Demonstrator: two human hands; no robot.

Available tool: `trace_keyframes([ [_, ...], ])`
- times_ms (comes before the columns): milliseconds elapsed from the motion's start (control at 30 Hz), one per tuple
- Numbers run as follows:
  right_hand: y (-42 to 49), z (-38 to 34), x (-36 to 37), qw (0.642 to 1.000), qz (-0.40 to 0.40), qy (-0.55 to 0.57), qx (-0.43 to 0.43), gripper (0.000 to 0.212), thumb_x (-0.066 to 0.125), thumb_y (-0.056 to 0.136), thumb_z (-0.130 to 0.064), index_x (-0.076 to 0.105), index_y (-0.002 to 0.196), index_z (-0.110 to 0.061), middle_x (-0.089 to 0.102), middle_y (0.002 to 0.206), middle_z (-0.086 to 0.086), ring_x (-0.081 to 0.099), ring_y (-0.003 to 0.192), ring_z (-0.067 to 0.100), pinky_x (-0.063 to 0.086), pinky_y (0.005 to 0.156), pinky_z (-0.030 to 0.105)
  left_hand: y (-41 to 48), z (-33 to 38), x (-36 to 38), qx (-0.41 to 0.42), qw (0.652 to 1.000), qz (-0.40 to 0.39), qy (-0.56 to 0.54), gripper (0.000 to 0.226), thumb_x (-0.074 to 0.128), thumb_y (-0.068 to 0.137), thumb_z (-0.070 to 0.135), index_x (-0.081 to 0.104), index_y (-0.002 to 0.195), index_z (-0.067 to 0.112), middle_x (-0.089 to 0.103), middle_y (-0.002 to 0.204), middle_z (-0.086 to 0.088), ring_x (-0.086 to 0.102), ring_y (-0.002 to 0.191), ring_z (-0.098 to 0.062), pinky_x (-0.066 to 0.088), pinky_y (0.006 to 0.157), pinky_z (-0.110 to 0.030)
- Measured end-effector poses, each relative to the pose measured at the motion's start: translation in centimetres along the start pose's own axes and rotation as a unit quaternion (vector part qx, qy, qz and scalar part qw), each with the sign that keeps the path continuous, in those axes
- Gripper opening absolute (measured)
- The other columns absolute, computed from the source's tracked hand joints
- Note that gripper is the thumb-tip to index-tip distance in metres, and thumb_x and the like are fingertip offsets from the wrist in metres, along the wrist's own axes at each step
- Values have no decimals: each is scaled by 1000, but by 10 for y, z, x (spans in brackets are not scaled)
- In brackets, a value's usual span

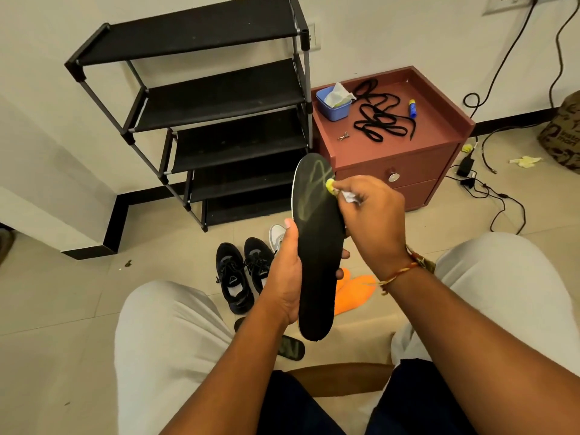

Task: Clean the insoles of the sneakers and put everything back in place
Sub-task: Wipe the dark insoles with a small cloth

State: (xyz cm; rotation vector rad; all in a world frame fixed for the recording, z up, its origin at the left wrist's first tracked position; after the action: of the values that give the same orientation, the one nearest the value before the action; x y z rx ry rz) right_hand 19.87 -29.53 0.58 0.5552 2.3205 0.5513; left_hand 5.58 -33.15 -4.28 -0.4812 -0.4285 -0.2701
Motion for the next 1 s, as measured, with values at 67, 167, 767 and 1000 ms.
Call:
trace_keyframes([
  [67,-2,-1,-2,1000,4,0,3,14,71,90,-12,78,102,-14,74,98,0,68,93,17,56,83,40,0,-1,0,-1,1000,-2,4,83,21,96,76,70,125,15,65,106,-21,52,89,-33,44,78,-41],
  [167,-26,-24,7,998,-25,16,-48,10,72,90,-11,78,97,-13,74,96,-1,67,91,15,55,83,36,-1,1,-1,17,999,32,5,74,21,100,68,75,116,20,69,117,-23,62,103,-34,49,89,-42],
  [767,-6,-5,-3,1000,-1,13,-22,13,70,90,-11,77,101,-13,73,97,0,67,92,17,56,82,40,-1,-4,9,2,1000,-6,2,77,21,101,67,75,113,14,67,102,-20,57,84,-29,47,73,-39],
  [1000,-44,-46,16,989,-81,72,-98,14,69,89,-8,77,98,-14,73,98,-2,66,94,12,54,85,33,-3,4,-2,28,998,54,-29,69,26,101,65,77,111,19,72,116,-15,69,111,-24,55,91,-36],
])
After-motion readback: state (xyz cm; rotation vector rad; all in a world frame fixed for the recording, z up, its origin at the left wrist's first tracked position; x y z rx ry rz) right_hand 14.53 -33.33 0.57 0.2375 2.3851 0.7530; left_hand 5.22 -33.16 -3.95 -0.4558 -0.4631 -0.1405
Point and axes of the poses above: each hand's wrist, its own y-axis towards the middle knuckle, its own x-axis out of the palm, z = x × y, the point moved 3 cm from there along y, towards the middle knuckle
